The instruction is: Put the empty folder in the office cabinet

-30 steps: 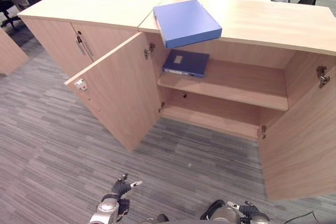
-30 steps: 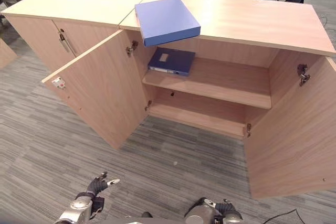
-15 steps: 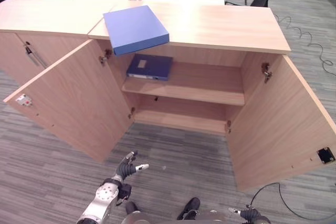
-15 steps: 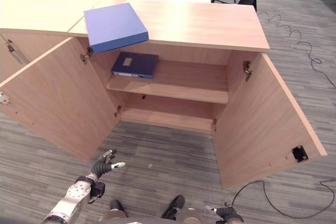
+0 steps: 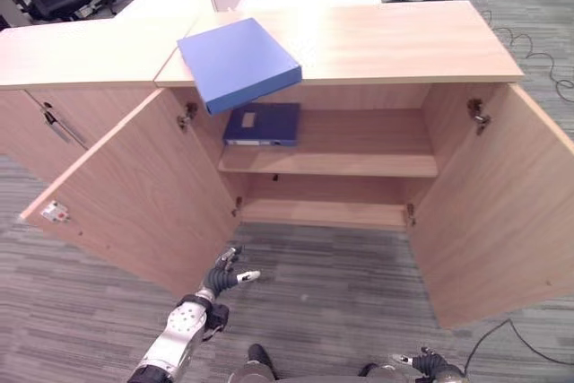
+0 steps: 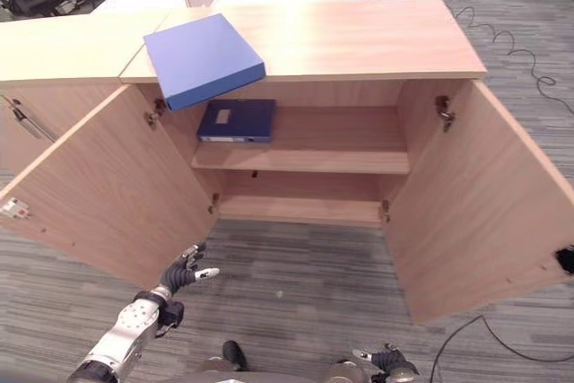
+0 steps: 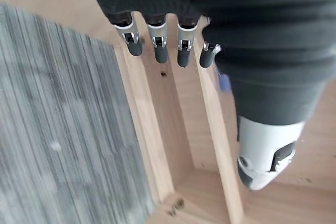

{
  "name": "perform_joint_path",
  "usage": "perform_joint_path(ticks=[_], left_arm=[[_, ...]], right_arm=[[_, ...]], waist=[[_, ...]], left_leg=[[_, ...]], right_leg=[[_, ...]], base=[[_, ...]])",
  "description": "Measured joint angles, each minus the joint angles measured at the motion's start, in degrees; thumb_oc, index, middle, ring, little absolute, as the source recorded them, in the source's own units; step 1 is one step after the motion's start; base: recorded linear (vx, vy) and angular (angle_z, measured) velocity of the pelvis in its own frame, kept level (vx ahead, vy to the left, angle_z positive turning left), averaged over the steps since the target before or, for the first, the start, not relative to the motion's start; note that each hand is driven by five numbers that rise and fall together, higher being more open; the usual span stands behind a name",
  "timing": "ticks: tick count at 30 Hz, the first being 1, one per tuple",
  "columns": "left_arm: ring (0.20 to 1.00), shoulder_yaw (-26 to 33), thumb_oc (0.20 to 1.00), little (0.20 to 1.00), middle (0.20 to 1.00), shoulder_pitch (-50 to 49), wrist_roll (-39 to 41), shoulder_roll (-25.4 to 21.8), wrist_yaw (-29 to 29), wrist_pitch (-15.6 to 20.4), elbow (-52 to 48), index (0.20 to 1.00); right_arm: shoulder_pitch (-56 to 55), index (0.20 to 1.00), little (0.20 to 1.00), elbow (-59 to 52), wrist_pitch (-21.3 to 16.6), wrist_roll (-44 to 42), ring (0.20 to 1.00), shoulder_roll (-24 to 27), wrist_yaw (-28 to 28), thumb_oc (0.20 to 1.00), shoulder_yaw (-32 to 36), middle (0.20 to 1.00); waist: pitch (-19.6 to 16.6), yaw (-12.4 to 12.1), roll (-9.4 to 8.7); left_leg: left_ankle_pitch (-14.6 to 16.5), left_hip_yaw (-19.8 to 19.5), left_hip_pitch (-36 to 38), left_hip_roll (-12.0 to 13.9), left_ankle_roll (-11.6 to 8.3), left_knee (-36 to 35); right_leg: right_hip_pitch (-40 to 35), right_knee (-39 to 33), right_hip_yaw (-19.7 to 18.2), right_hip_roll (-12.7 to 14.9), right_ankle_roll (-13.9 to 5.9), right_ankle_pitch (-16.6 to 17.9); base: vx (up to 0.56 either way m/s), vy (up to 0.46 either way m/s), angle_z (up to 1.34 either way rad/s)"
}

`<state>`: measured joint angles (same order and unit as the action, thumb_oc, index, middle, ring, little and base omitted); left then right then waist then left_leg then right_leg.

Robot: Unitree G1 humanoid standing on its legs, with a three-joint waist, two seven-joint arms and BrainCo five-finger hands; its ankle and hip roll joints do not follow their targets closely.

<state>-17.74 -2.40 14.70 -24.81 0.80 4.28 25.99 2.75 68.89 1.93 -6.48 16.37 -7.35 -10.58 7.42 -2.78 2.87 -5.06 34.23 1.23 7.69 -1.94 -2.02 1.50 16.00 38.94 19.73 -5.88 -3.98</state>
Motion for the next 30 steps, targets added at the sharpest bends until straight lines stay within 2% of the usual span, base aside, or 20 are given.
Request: perform_joint_path(ticks=[5, 7, 10, 11, 12, 13, 14, 15, 18, 21, 23, 26, 28, 30], left_arm=[[1.0, 0.08, 1.0, 1.0, 1.0, -0.19, -0.02, -2.58, -0.14, -0.11, -1.46, 1.0], [1.0, 0.05, 1.0, 1.0, 1.0, -0.14, -0.46, -2.75, -0.16, -0.11, -1.49, 1.0], [1.0, 0.05, 1.0, 1.0, 1.0, -0.44, -0.66, -3.1, -0.26, -0.32, -2.1, 1.0], [1.0, 0.05, 1.0, 1.0, 1.0, -0.65, -1.81, -3.57, -0.67, -0.47, -2.92, 1.0], [1.0, 0.14, 1.0, 1.0, 1.0, -0.52, -2.83, -4.45, -1.52, -0.47, -3.88, 1.0], [1.0, 1.15, 1.0, 1.0, 1.0, -1.34, -3.22, -5.01, -1.92, -0.64, -6.18, 1.0], [1.0, 1.15, 1.0, 1.0, 1.0, -1.34, -3.22, -5.01, -1.92, -0.64, -6.18, 1.0], [1.0, 4.05, 1.0, 1.0, 1.0, -4.06, -5.07, -4.68, -3.44, -0.05, -13.21, 1.0], [1.0, 6.94, 1.0, 1.0, 1.0, -5.95, -8.92, -5.78, -5.03, 0.23, -21.66, 1.0], [1.0, 12.53, 1.0, 1.0, 1.0, -6.8, -17.96, -9.44, -9.0, 3.06, -34.04, 1.0], [1.0, 15.52, 1.0, 1.0, 1.0, -6.42, -22.86, -10.64, -11.84, 5.36, -37.97, 1.0], [1.0, 18.51, 1.0, 1.0, 1.0, -3.66, -35.4, -12.77, -18.41, 6.89, -44.49, 1.0], [1.0, 18.29, 1.0, 1.0, 1.0, -2.24, -39.64, -12.73, -21.36, 8.76, -45.47, 1.0], [1.0, 17.96, 1.0, 1.0, 1.0, -1.5, -42.19, -12.77, -22.43, 8.47, -45.28, 1.0]], right_arm=[[0.0, 1.0, 1.0, -1.46, -0.09, 1.01, 1.0, -1.97, 0.07, 1.0, 0.05, 1.0], [-0.29, 1.0, 1.0, -1.28, -0.02, 1.03, 1.0, -2.14, 0.32, 1.0, 0.09, 1.0], [0.13, 1.0, 1.0, -1.43, -0.02, 1.04, 1.0, -2.11, 0.41, 1.0, 0.3, 1.0], [0.67, 1.0, 1.0, -1.46, -0.04, 1.04, 1.0, -2.16, 0.48, 1.0, 0.01, 1.0], [0.76, 1.0, 1.0, -1.44, -0.04, 1.04, 1.0, -2.19, 0.52, 1.0, -0.44, 1.0], [0.62, 1.0, 1.0, -1.58, -0.09, 1.05, 1.0, -2.29, 0.39, 1.0, -0.42, 1.0], [0.62, 1.0, 1.0, -1.58, -0.09, 1.05, 1.0, -2.29, 0.39, 1.0, -0.42, 1.0], [-0.13, 1.0, 1.0, -1.47, -0.07, 1.04, 1.0, -2.69, 0.04, 1.0, -0.43, 1.0], [-0.62, 1.0, 1.0, -1.5, -0.11, 1.07, 1.0, -2.7, -0.31, 1.0, -0.43, 1.0], [-1.58, 1.0, 1.0, -1.31, -0.83, 1.47, 1.0, -3.02, -1.76, 1.0, -0.59, 1.0], [-2.01, 1.0, 1.0, -1.29, -1.65, 1.52, 1.0, -3.07, -2.11, 1.0, -1.32, 1.0], [-3.05, 1.0, 1.0, -1.05, -2.06, 2.86, 1.0, -3.62, -2.59, 1.0, -3.35, 1.0], [-3.41, 1.0, 1.0, -0.99, -2.57, 3.25, 1.0, -3.88, -2.67, 1.0, -3.34, 1.0], [-3.48, 1.0, 1.0, -0.73, -2.8, 3.25, 1.0, -3.83, -2.75, 1.0, -4.3, 1.0]], waist=[[-0.37, -0.18, -0.99], [-0.53, -0.18, -1.35], [-0.41, -0.16, -1.89], [-0.31, -0.39, -1.81], [-0.16, -0.5, -1.82], [-0.11, -0.89, -2.47], [-0.11, -0.89, -2.47], [-0.44, -1.94, -3.46], [-0.57, -3.14, -3.27], [-0.82, -4.41, -3.95], [-0.96, -4.3, -4.04], [-1.04, -4.06, -4.19], [-1.02, -3.94, -4.12], [-0.97, -3.27, -4.19]], left_leg=[[1.54, -0.73, 0.52, -2.74, 2.12, -0.02], [2.9, -1.5, 2.11, -4.15, 2.54, -0.6], [3.53, -0.97, 2.0, -4.73, 2.87, -0.64], [3.5, -0.77, 1.83, -4.23, 2.88, -0.56], [3.33, -0.12, 1.14, -3.13, 2.63, -0.37], [3.17, 0.61, 0.96, -2.92, 2.42, -0.37], [3.17, 0.61, 0.96, -2.92, 2.42, -0.37], [2.84, 1.12, 0.99, -1.94, 1.69, 0.1], [2.2, 1.19, 0.36, 1.22, 0.05, 0.71], [1.12, 1.34, -0.91, 4.46, -1.62, 2.13], [0.89, 1.25, -0.8, 5.47, -1.99, 2.36], [0.13, 0.97, -0.75, 6.98, -3.18, 2.32], [-0.03, 0.99, -0.51, 7.41, -3.44, 2.28], [-0.22, 0.89, -0.31, 7.51, -3.83, 2.23]], right_leg=[[-2.08, -1.67, 2.37, 2.3, 0.43, 4.23], [-3.56, -1.36, 3.0, 3.5, -0.21, 5.49], [-2.16, 0.53, 2.99, 5.02, -1.28, 6.01], [-1.34, 0.59, 2.51, 4.47, -1.57, 4.88], [-0.22, -0.54, 1.88, 2.47, -1.35, 3.44], [-0.28, -1.93, 2.7, 0.92, -1.45, 3.52], [-0.28, -1.93, 2.7, 0.92, -1.45, 3.52], [-1.12, -5.5, 3.71, -1.27, 0.24, 2.59], [-1.79, -9.66, 3.86, -5.62, 0.76, 2.89], [-2.83, -15.73, 3.2, -10.87, 3.22, 5.05], [-4.01, -18.16, 3.31, -12.66, 3.66, 5.87], [-4.98, -20.75, 3.38, -15.12, 4.56, 6.5], [-5.19, -20.97, 3.29, -15.63, 4.65, 6.52], [-5.21, -20.98, 2.95, -15.75, 4.71, 6.48]], base=[[0.11, 0.131, 0.17], [0.06, 0.107, 0.23], [-0.05, -0.065, -0.06], [-0.08, -0.231, -0.28], [-0.05, -0.176, -0.28], [-0.04, -0.19, -0.17], [-0.03, -0.112, -0.24], [-0.05, -0.233, -0.21], [-0.03, -0.164, -0.19], [-0.02, -0.147, -0.2], [-0.02, -0.121, -0.07], [-0.01, -0.087, -0.04], [0.01, -0.061, -0.08], [0.01, -0.033, -0.03]])
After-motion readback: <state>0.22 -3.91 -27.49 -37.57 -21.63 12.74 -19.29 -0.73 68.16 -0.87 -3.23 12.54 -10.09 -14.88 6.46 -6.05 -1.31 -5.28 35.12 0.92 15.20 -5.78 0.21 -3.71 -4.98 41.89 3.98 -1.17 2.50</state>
